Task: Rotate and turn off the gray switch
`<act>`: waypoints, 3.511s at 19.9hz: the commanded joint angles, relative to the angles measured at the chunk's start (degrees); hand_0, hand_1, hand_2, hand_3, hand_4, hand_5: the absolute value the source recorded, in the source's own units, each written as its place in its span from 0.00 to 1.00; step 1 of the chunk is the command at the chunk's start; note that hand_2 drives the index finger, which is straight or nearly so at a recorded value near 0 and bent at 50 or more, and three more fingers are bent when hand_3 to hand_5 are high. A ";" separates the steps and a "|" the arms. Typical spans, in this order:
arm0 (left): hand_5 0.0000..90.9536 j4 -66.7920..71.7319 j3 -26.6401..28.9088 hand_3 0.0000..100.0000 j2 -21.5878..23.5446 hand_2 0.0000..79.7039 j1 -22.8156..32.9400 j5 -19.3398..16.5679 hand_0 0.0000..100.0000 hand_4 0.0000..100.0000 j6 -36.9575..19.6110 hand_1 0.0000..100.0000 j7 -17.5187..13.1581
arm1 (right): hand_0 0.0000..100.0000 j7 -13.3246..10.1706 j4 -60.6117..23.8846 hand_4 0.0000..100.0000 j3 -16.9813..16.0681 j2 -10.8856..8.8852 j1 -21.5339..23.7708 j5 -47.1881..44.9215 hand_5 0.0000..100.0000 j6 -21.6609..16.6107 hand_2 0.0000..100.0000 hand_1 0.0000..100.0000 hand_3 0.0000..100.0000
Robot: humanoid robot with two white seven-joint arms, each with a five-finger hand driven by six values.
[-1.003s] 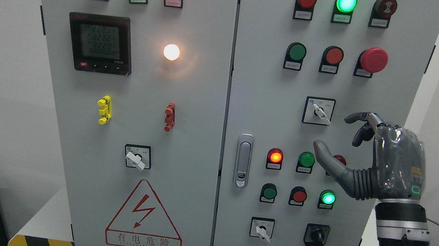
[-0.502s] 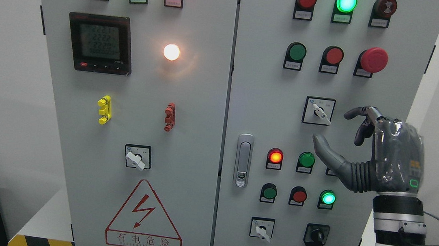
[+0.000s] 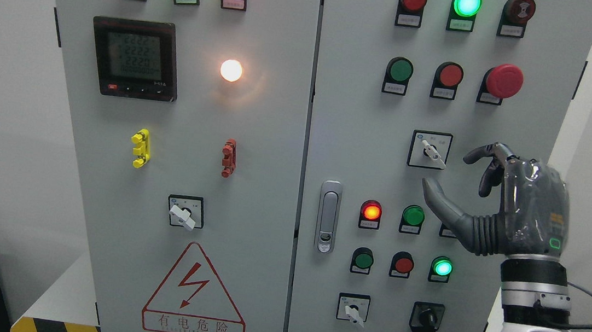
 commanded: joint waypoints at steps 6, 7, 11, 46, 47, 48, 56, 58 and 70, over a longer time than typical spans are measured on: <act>0.00 0.00 1.85 0.00 -0.01 0.00 0.00 0.00 0.12 0.00 0.00 0.39 0.02 | 0.02 0.85 3.49 0.82 -0.07 0.18 -2.01 -0.05 0.89 1.00 0.51 0.35 0.90; 0.00 0.00 1.85 0.00 -0.01 0.00 0.00 0.00 0.12 0.00 0.00 0.39 0.02 | 0.02 0.85 3.66 0.82 -0.07 0.18 -2.45 -0.05 0.89 1.00 0.52 0.35 0.90; 0.00 0.00 1.85 0.00 -0.01 0.00 0.00 0.00 0.12 0.00 0.00 0.39 0.02 | 0.02 0.85 3.75 0.82 0.02 0.18 -2.54 -0.05 0.89 1.09 0.51 0.35 0.91; 0.00 0.00 1.85 0.00 -0.01 0.00 0.00 0.00 0.12 0.00 0.00 0.39 0.02 | 0.14 0.94 5.07 0.82 3.27 0.18 -4.91 1.01 0.89 2.76 0.62 0.36 0.92; 0.00 0.00 1.85 0.00 -0.01 0.00 0.00 0.00 0.12 0.00 0.00 0.39 0.02 | 0.15 0.94 5.07 0.82 3.27 0.18 -4.91 1.01 0.89 2.76 0.63 0.36 0.92; 0.00 0.00 1.85 0.00 -0.01 0.00 0.00 0.00 0.12 0.00 0.00 0.39 0.02 | 0.16 1.03 5.07 0.82 3.27 0.18 -4.91 1.01 0.89 2.76 0.63 0.36 0.92; 0.00 0.00 1.85 0.00 -0.01 0.00 0.00 0.00 0.12 0.00 0.00 0.39 0.02 | 0.17 1.03 5.51 0.82 3.80 0.18 -5.09 1.45 0.89 2.85 0.63 0.36 0.92; 0.00 0.00 1.85 0.00 -0.01 0.00 0.00 0.00 0.12 0.00 0.00 0.39 0.02 | 0.17 1.03 5.69 0.82 3.88 0.18 -5.26 1.45 0.90 3.02 0.63 0.35 0.92; 0.00 0.00 1.85 0.00 -0.01 0.00 0.00 0.00 0.12 0.00 0.00 0.39 0.02 | 0.16 1.03 6.21 0.82 3.97 0.18 -5.44 1.80 0.90 3.02 0.65 0.37 0.94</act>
